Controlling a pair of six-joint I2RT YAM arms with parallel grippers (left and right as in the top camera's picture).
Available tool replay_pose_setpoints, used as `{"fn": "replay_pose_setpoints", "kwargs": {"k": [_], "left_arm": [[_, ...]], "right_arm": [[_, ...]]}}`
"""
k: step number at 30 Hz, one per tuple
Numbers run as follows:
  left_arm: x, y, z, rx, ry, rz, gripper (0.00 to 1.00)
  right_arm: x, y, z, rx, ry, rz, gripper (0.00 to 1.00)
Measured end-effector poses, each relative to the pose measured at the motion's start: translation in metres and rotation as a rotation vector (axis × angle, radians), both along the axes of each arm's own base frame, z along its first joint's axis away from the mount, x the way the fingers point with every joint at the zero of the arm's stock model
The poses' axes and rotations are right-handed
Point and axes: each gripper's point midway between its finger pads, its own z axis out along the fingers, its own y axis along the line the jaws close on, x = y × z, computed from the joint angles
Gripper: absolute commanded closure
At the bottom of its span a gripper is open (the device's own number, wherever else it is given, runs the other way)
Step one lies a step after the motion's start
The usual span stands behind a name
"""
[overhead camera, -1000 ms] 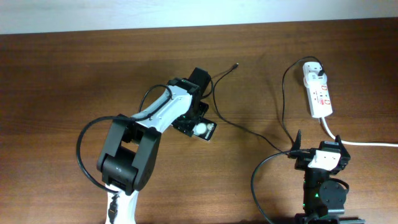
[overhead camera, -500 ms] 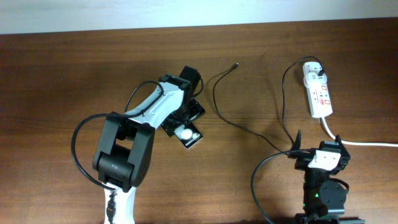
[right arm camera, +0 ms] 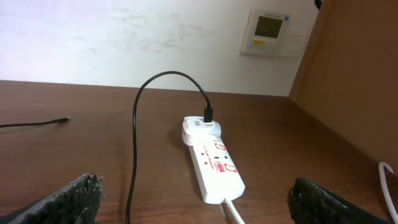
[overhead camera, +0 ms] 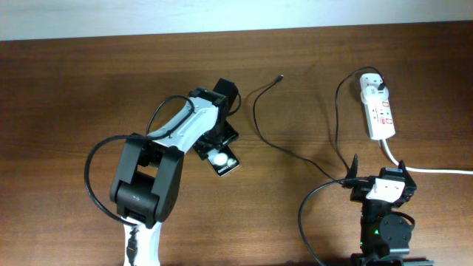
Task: Plug charger to phone and switch on socket
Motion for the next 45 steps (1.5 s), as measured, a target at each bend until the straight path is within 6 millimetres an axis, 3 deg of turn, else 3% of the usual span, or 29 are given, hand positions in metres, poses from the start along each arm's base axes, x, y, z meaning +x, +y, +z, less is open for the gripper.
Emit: {"fn": "replay_pose_setpoints", "kwargs": {"k": [3, 7, 10, 14, 15, 16, 18, 19, 21, 23, 25, 26, 27, 29, 32, 34, 35, 36, 39, 41, 43, 45], "left_arm": [[-0.010, 0.010, 0.005, 0.042, 0.055, -0.033, 0.34], [0.009, 0.009, 0.038, 0.049, 0.007, -0.071, 0.35], [0.005, 0.011, 0.081, 0.034, -0.030, -0.082, 0.35], [-0.009, 0.023, 0.174, -0.037, -0.214, -0.098, 0.34], [-0.012, 0.028, 0.191, -0.050, -0.254, -0.091, 0.34], [-0.016, 0.036, 0.214, -0.068, -0.312, -0.076, 0.34], [-0.024, 0.044, 0.237, -0.083, -0.368, -0.067, 0.34], [-0.028, 0.045, 0.239, -0.083, -0.367, -0.068, 0.33], [-0.029, 0.045, 0.239, -0.089, -0.359, -0.069, 0.34], [-0.030, 0.041, 0.239, -0.108, -0.354, -0.072, 0.34], [-0.030, 0.039, 0.239, -0.123, -0.354, -0.074, 0.34], [-0.030, 0.038, 0.239, -0.126, -0.354, -0.074, 0.34], [-0.030, 0.038, 0.239, -0.128, -0.353, -0.074, 0.34], [-0.030, 0.037, 0.239, -0.133, -0.352, -0.071, 0.34], [-0.030, 0.036, 0.239, -0.137, -0.353, -0.072, 0.34], [-0.030, 0.036, 0.240, -0.139, -0.354, -0.071, 0.34], [-0.031, 0.036, 0.239, -0.139, -0.350, -0.071, 0.34], [-0.031, 0.036, 0.239, -0.138, -0.347, -0.071, 0.34], [-0.030, 0.036, 0.240, -0.139, -0.353, -0.068, 0.34], [-0.032, 0.036, 0.239, -0.139, -0.347, -0.068, 0.34], [-0.032, 0.036, 0.239, -0.138, -0.346, -0.068, 0.34], [-0.032, 0.037, 0.239, -0.137, -0.344, -0.068, 0.35]], "right_arm": [[0.000, 0.000, 0.000, -0.001, 0.000, 0.000, 0.02], [0.000, 0.000, 0.000, 0.000, 0.000, 0.000, 0.01], [0.000, 0.000, 0.000, 0.000, 0.000, 0.000, 0.01], [0.001, 0.004, 0.001, 0.006, -0.005, 0.024, 0.01], [0.003, 0.013, 0.000, 0.031, -0.009, 0.074, 0.01], [0.005, 0.030, 0.000, 0.102, -0.017, 0.174, 0.01], [0.003, 0.075, 0.000, 0.354, -0.016, 0.418, 0.01], [-0.006, 0.107, 0.003, 0.671, 0.026, 0.584, 0.01], [-0.024, 0.140, 0.003, 1.033, 0.159, 0.736, 0.01], [-0.038, 0.159, 0.007, 1.263, 0.272, 0.813, 0.01], [-0.042, 0.163, 0.034, 1.286, 0.211, 0.900, 0.14], [-0.046, 0.165, 0.043, 1.302, 0.198, 0.937, 0.14], [-0.047, 0.166, 0.045, 1.329, 0.208, 0.945, 0.13], [-0.051, 0.173, 0.044, 1.373, 0.250, 0.958, 0.00], [-0.046, 0.191, 0.029, 1.373, 0.387, 0.918, 0.01], [-0.037, 0.216, 0.040, 1.285, 0.477, 0.923, 0.01], [-0.029, 0.238, 0.057, 1.213, 0.504, 0.953, 0.01], [-0.019, 0.260, 0.074, 1.159, 0.479, 0.974, 0.01], [0.006, 0.326, 0.093, 1.097, 0.347, 1.003, 0.05], [0.020, 0.344, 0.090, 1.125, 0.286, 0.978, 0.14], [0.042, 0.353, 0.076, 1.202, 0.255, 0.911, 0.31], [0.054, 0.362, 0.059, 1.223, 0.274, 0.878, 0.36]]}}
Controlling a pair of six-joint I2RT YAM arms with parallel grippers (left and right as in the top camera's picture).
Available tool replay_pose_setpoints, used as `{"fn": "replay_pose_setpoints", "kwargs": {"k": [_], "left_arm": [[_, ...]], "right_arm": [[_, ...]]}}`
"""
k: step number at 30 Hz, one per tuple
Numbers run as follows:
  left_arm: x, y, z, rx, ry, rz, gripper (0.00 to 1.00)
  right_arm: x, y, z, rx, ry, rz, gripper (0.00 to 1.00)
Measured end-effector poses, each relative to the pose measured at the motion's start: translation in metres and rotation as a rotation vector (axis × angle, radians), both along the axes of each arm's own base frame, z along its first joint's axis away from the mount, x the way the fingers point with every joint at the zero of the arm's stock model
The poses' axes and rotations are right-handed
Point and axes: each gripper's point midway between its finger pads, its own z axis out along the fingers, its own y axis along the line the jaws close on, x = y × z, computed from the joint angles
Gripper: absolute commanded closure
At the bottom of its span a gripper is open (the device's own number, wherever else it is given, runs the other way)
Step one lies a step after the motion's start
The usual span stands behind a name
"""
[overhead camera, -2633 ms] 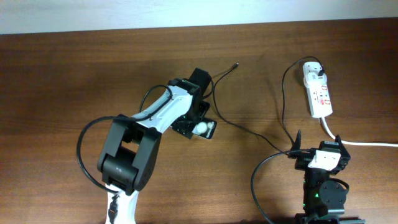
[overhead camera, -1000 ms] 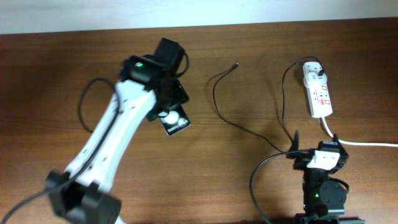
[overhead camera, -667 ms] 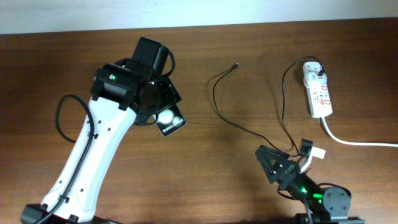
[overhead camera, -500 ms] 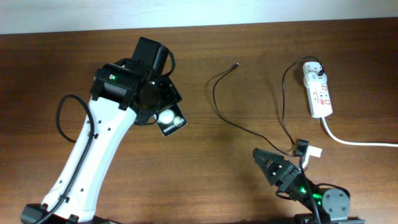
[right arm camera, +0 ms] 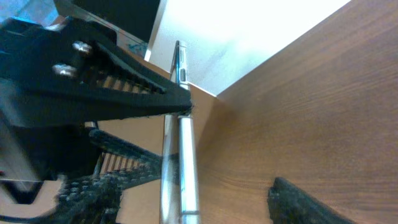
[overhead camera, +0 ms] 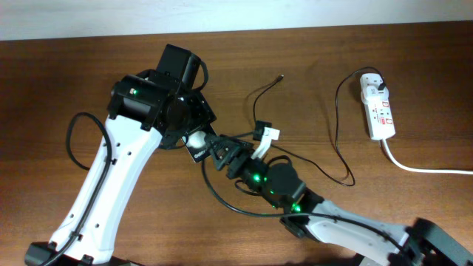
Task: Plug charger to phone and switch on socket
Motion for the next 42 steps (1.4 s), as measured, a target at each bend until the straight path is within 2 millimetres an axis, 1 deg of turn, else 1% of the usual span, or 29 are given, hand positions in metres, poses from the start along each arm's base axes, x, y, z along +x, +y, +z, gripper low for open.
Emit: {"fn": "replay_pose_setpoints", "kwargs": {"k": [2, 3, 4, 9, 12, 13, 14, 15, 16, 17, 21, 23, 24, 25, 26, 27, 29, 30, 31, 32, 33, 34, 35, 37, 38, 39, 40, 41, 42], "left_arm": [[0.000, 0.000, 0.000, 0.000, 0.001, 0.000, 0.34], [0.000, 0.000, 0.000, 0.000, 0.001, 0.000, 0.34], [0.000, 0.000, 0.000, 0.000, 0.001, 0.000, 0.34], [-0.001, -0.001, 0.000, -0.007, 0.004, -0.003, 0.35], [-0.002, -0.004, 0.000, -0.019, 0.009, -0.008, 0.34], [-0.002, -0.004, 0.000, -0.021, 0.010, -0.008, 0.34], [-0.002, -0.004, 0.000, -0.023, 0.011, -0.009, 0.31], [-0.002, -0.004, 0.000, -0.025, 0.011, -0.010, 0.22], [-0.002, -0.004, 0.000, -0.027, 0.012, -0.009, 0.07], [-0.002, -0.004, 0.000, -0.027, 0.012, -0.007, 0.01], [-0.002, 0.001, 0.000, -0.013, 0.015, 0.005, 0.01], [-0.004, 0.017, 0.005, -0.003, 0.020, 0.025, 0.01], [-0.008, 0.035, 0.016, 0.003, -0.009, 0.043, 0.01], [-0.016, 0.058, 0.036, 0.009, -0.062, 0.071, 0.01], [-0.038, 0.085, 0.067, 0.011, -0.155, 0.108, 0.01], [-0.056, 0.101, 0.090, 0.008, -0.235, 0.138, 0.01], [-0.107, 0.138, 0.118, 0.027, -0.360, 0.254, 0.01], [-0.127, 0.145, 0.120, 0.033, -0.403, 0.283, 0.01], [-0.144, 0.148, 0.109, 0.031, -0.416, 0.302, 0.01], [-0.147, 0.146, 0.092, 0.018, -0.393, 0.298, 0.01], [-0.141, 0.140, 0.081, -0.013, -0.393, 0.282, 0.01], [-0.128, 0.132, 0.068, -0.063, -0.422, 0.255, 0.01], [-0.117, 0.116, 0.039, -0.146, -0.400, 0.205, 0.01], [-0.089, 0.081, 0.003, -0.355, -0.381, 0.111, 0.01], [-0.068, 0.068, 0.000, -0.451, -0.439, 0.073, 0.00], [-0.055, 0.056, -0.009, -0.554, -0.430, 0.060, 0.01], [-0.049, 0.049, -0.025, -0.631, -0.366, 0.088, 0.03], [-0.045, 0.045, -0.034, -0.674, -0.324, 0.109, 0.04], [-0.039, 0.042, -0.036, -0.711, -0.310, 0.116, 0.04]], "right_arm": [[0.007, 0.008, -0.003, 0.007, 0.017, 0.000, 0.47], [0.008, 0.010, 0.004, 0.020, 0.007, 0.004, 0.54], [0.009, 0.011, 0.011, 0.037, -0.003, 0.004, 0.59], [0.004, 0.017, 0.014, 0.070, 0.022, 0.021, 0.61], [0.000, 0.020, 0.013, 0.073, 0.026, 0.021, 0.86], [0.001, 0.020, 0.013, 0.073, 0.030, 0.016, 0.91], [0.001, 0.020, 0.011, 0.070, 0.033, 0.014, 0.92], [0.002, 0.020, 0.010, 0.083, 0.047, 0.013, 0.93], [0.002, 0.020, 0.010, 0.086, 0.054, 0.013, 0.95], [0.001, 0.021, 0.007, 0.073, 0.053, 0.016, 0.96], [0.000, 0.021, 0.007, 0.070, 0.051, 0.020, 0.96], [0.001, 0.021, 0.007, 0.068, 0.049, 0.035, 0.96], [0.002, 0.020, 0.007, 0.066, 0.049, 0.045, 0.96], [0.011, 0.012, 0.007, 0.066, 0.048, 0.041, 0.96], [0.016, 0.007, 0.007, 0.066, 0.047, 0.045, 0.96], [0.020, 0.002, 0.007, 0.065, 0.047, 0.062, 0.96], [0.023, -0.002, 0.008, 0.066, 0.051, 0.108, 0.96], [0.021, -0.001, 0.008, 0.067, 0.051, 0.133, 0.96], [0.015, 0.003, 0.008, 0.071, 0.061, 0.179, 0.96], [0.012, 0.006, 0.008, 0.072, 0.063, 0.203, 0.96], [0.008, 0.008, 0.008, 0.074, 0.067, 0.229, 0.96], [0.006, 0.008, 0.008, 0.075, 0.074, 0.249, 0.96], [0.006, 0.008, 0.007, 0.075, 0.081, 0.257, 0.96], [0.011, 0.001, -0.004, 0.080, 0.156, 0.258, 0.96], [0.012, 0.000, -0.007, 0.080, 0.178, 0.255, 0.96], [0.011, 0.000, -0.009, 0.086, 0.196, 0.257, 0.96], [0.011, 0.000, -0.012, 0.114, 0.254, 0.257, 0.96], [0.010, 0.000, -0.017, 0.129, 0.305, 0.253, 0.96], [0.008, 0.000, -0.029, 0.162, 0.432, 0.243, 0.96]]}}
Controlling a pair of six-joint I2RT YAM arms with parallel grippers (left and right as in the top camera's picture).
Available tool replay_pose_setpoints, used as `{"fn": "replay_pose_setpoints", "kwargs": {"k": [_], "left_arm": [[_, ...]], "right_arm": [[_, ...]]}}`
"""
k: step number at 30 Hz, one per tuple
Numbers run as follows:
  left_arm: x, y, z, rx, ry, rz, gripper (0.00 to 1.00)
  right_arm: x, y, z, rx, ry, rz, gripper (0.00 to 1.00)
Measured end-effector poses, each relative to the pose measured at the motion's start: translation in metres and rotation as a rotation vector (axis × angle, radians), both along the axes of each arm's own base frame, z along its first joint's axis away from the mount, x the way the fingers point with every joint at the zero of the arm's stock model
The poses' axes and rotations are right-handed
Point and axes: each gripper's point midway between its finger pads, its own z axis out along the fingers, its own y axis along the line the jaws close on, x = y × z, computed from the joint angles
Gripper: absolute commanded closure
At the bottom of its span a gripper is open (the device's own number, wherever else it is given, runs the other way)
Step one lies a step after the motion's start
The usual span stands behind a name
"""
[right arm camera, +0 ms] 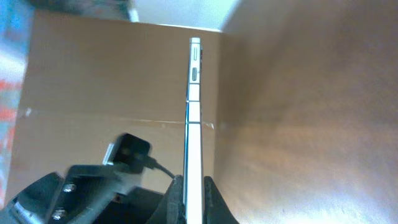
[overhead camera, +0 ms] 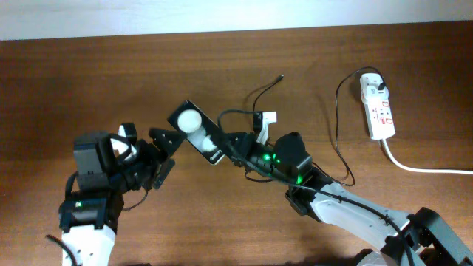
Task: Plug charger to phone and switch on socket
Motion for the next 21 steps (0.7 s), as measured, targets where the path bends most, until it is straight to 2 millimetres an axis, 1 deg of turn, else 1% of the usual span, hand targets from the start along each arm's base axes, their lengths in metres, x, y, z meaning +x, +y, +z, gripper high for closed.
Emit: {"fn": "replay_pose_setpoints", "kwargs": {"k": [1, 2, 4, 5, 7, 8, 9, 10, 11, 12, 13, 15, 17, 18, 19, 20, 21], "left_arm": [[0.005, -0.002, 0.001, -0.023, -0.004, -0.008, 0.05], [0.010, -0.005, 0.002, -0.055, 0.002, -0.011, 0.05], [0.011, -0.008, 0.000, -0.102, 0.043, -0.003, 0.06], [0.011, -0.009, 0.001, -0.119, 0.058, 0.006, 0.10], [0.011, -0.009, 0.001, -0.149, 0.087, 0.026, 0.22], [0.011, -0.009, 0.001, -0.166, 0.105, 0.040, 0.26], [0.011, -0.009, 0.001, -0.180, 0.123, 0.052, 0.29], [0.011, -0.009, 0.001, -0.191, 0.133, 0.060, 0.34], [0.011, -0.010, 0.001, -0.198, 0.138, 0.063, 0.43], [0.011, -0.010, 0.002, -0.206, 0.147, 0.070, 0.52], [0.011, -0.010, 0.002, -0.220, 0.162, 0.082, 0.58], [0.011, -0.010, 0.001, -0.243, 0.188, 0.100, 0.78], [0.010, -0.009, -0.002, -0.253, 0.214, 0.114, 0.91], [0.010, -0.009, -0.003, -0.255, 0.219, 0.118, 0.96], [0.011, -0.009, -0.002, -0.247, 0.202, 0.110, 1.00], [0.011, -0.009, -0.002, -0.242, 0.194, 0.106, 1.00], [0.011, -0.009, -0.003, -0.241, 0.203, 0.113, 1.00]], "right_arm": [[-0.002, 0.000, -0.005, 0.014, 0.063, 0.001, 0.96], [-0.005, 0.002, -0.005, 0.052, 0.129, 0.009, 0.96], [-0.011, 0.005, -0.004, 0.107, 0.234, 0.031, 0.96], [-0.015, 0.008, -0.004, 0.137, 0.292, 0.039, 0.96], [-0.029, 0.021, -0.002, 0.166, 0.359, 0.075, 0.96], [-0.041, 0.030, -0.002, 0.179, 0.401, 0.104, 0.96], [-0.046, 0.035, 0.000, 0.195, 0.420, 0.114, 0.96], [-0.050, 0.039, 0.006, 0.215, 0.419, 0.126, 0.96], [-0.053, 0.041, 0.012, 0.235, 0.413, 0.138, 0.96], [-0.053, 0.042, 0.015, 0.246, 0.409, 0.142, 0.96], [-0.053, 0.042, 0.014, 0.247, 0.412, 0.138, 0.96], [-0.050, 0.041, 0.017, 0.260, 0.414, 0.123, 0.96], [-0.047, 0.040, 0.021, 0.275, 0.407, 0.110, 0.96], [-0.046, 0.040, 0.021, 0.280, 0.412, 0.103, 0.95], [-0.045, 0.039, 0.022, 0.299, 0.446, 0.094, 0.86], [-0.044, 0.039, 0.023, 0.309, 0.465, 0.089, 0.78], [-0.045, 0.039, 0.022, 0.287, 0.431, 0.096, 0.63]]}}
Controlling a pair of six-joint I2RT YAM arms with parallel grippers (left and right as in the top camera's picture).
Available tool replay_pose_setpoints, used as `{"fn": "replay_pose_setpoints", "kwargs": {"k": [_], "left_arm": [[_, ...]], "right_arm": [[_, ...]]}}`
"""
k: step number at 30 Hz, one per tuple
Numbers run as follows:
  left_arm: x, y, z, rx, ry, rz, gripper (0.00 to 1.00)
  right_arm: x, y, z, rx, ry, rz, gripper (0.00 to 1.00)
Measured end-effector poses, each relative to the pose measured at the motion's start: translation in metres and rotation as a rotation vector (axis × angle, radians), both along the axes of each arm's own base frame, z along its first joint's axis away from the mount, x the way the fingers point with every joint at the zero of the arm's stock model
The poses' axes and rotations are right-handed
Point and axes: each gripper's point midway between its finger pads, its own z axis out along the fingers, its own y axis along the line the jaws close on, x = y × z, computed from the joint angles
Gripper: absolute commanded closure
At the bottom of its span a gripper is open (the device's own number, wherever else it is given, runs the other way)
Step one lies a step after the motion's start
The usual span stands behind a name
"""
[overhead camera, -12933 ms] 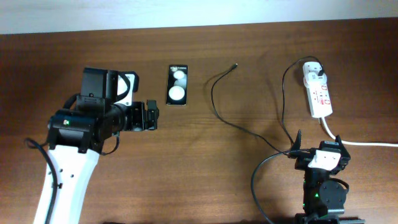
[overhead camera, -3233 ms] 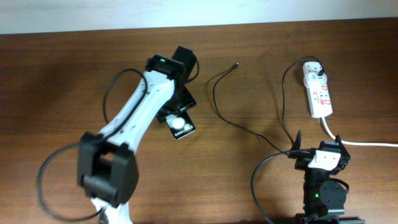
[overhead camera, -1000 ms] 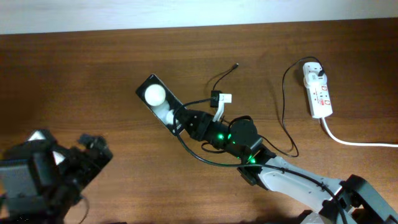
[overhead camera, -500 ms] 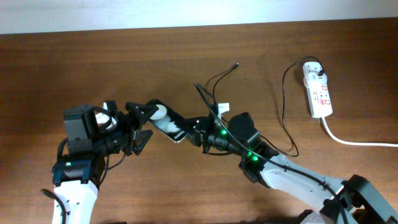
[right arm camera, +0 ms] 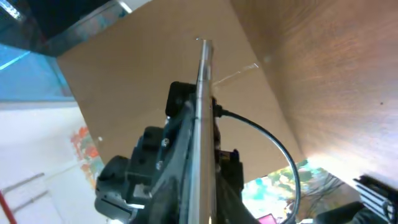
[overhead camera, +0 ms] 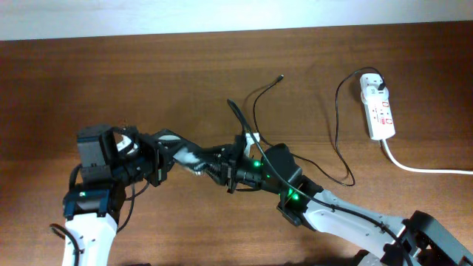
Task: Plug charger to phone and switch on socket
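The phone (overhead camera: 194, 159) is held in the air over the middle of the table, tilted, between both arms. My left gripper (overhead camera: 171, 157) is shut on its left end and my right gripper (overhead camera: 222, 171) on its right end. In the right wrist view the phone (right arm camera: 204, 81) shows edge-on, running up from the bottom centre, with the left gripper's black body (right arm camera: 177, 134) clamped around it. The charger cable's free tip (overhead camera: 279, 76) lies on the table at the back. The cable (overhead camera: 258, 125) runs to the white adapter (overhead camera: 372, 87) in the white socket strip (overhead camera: 379, 112). The strip's switch state is too small to read.
The black cable loops (overhead camera: 336, 159) across the table between my right arm and the socket strip. The strip's white lead (overhead camera: 429, 170) runs off the right edge. The table (overhead camera: 89, 81) is dark brown wood.
The phone has dropped lower and turned from face-up to nearly edge-on. Both grippers still hold it, now nearer the table's middle. The cable tip has not moved.
First my left gripper was at the phone lying on the table and my right arm rested near the front right. Then the left gripper held the phone raised, with the right gripper next to it. After that both grippers held it, and now they hold it turned.
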Motion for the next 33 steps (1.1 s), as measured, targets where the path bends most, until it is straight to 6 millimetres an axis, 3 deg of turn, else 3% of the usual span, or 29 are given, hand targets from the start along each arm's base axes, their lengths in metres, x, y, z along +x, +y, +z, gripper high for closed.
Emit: {"fn": "replay_pose_setpoints", "kwargs": {"k": [1, 2, 4, 5, 6, 7, 8, 9, 10, 12, 13, 14, 16, 18, 19, 20, 23, 24, 27, 30, 32, 33], "left_arm": [[0.001, 0.003, -0.004, 0.011, 0.017, 0.024, 1.00], [0.004, 0.008, -0.007, 0.033, 0.021, 0.052, 1.00], [0.008, 0.015, -0.011, 0.074, 0.019, 0.085, 1.00], [0.010, 0.020, -0.014, 0.114, 0.007, 0.099, 1.00], [0.012, 0.025, -0.016, 0.193, -0.047, 0.075, 1.00], [0.013, 0.027, -0.017, 0.217, -0.063, 0.065, 1.00], [0.013, 0.029, -0.019, 0.281, -0.110, 0.026, 1.00], [0.012, 0.029, -0.020, 0.299, -0.117, 0.010, 1.00], [0.008, 0.029, -0.025, 0.330, -0.117, -0.020, 1.00], [0.001, 0.029, -0.032, 0.365, -0.112, -0.059, 1.00], [-0.002, 0.030, -0.036, 0.381, -0.099, -0.070, 1.00], [-0.006, 0.032, -0.040, 0.395, -0.080, -0.075, 1.00], [-0.009, 0.036, -0.045, 0.422, -0.058, -0.072, 1.00], [-0.009, 0.038, -0.047, 0.439, -0.055, -0.070, 1.00], [-0.009, 0.039, -0.048, 0.442, -0.055, -0.068, 1.00], [-0.009, 0.039, -0.048, 0.445, -0.054, -0.066, 1.00], [-0.009, 0.039, -0.048, 0.446, -0.054, -0.066, 1.00], [-0.009, 0.039, -0.048, 0.445, -0.053, -0.066, 1.00], [-0.010, 0.039, -0.049, 0.445, -0.048, -0.067, 1.00], [-0.010, 0.040, -0.049, 0.447, -0.046, -0.066, 1.00], [-0.010, 0.040, -0.050, 0.451, -0.045, -0.064, 1.00], [-0.010, 0.041, -0.050, 0.457, -0.043, -0.060, 0.99]], "right_arm": [[0.000, 0.000, -0.003, -0.010, 0.001, 0.001, 0.51], [-0.001, -0.001, -0.010, -0.051, -0.010, 0.003, 0.29], [0.005, -0.007, -0.039, -0.204, -0.065, -0.026, 0.01], [0.009, -0.012, -0.048, -0.271, -0.120, -0.049, 0.01], [0.015, -0.022, -0.069, -0.429, -0.223, -0.063, 0.01], [0.016, -0.025, -0.073, -0.469, -0.263, -0.066, 0.09], [0.022, -0.045, -0.100, -0.641, -0.267, -0.104, 0.13], [0.025, -0.054, -0.110, -0.719, -0.280, -0.116, 0.17], [0.033, -0.086, -0.134, -0.888, -0.263, -0.126, 0.18], [0.045, -0.136, -0.149, -1.067, -0.155, -0.107, 0.18], [0.056, -0.155, -0.141, -1.138, -0.131, -0.105, 0.18], [0.074, -0.168, -0.117, -1.192, -0.148, -0.120, 0.18], [0.092, -0.192, -0.080, -1.272, -0.141, -0.134, 0.18], [0.127, -0.228, -0.024, -1.331, -0.158, -0.218, 0.18], [0.144, -0.242, -0.009, -1.357, -0.146, -0.245, 0.18], [0.154, -0.248, -0.006, -1.381, -0.131, -0.237, 0.18], [0.205, -0.242, -0.034, -1.450, -0.092, -0.156, 0.19], [0.230, -0.235, -0.060, -1.460, -0.095, -0.140, 0.20], [0.268, -0.224, -0.107, -1.454, -0.118, -0.155, 0.22], [0.291, -0.218, -0.149, -1.445, -0.124, -0.172, 0.30], [0.294, -0.217, -0.166, -1.427, -0.086, -0.197, 0.34], [0.299, -0.214, -0.184, -1.405, -0.059, -0.215, 0.39]]}}
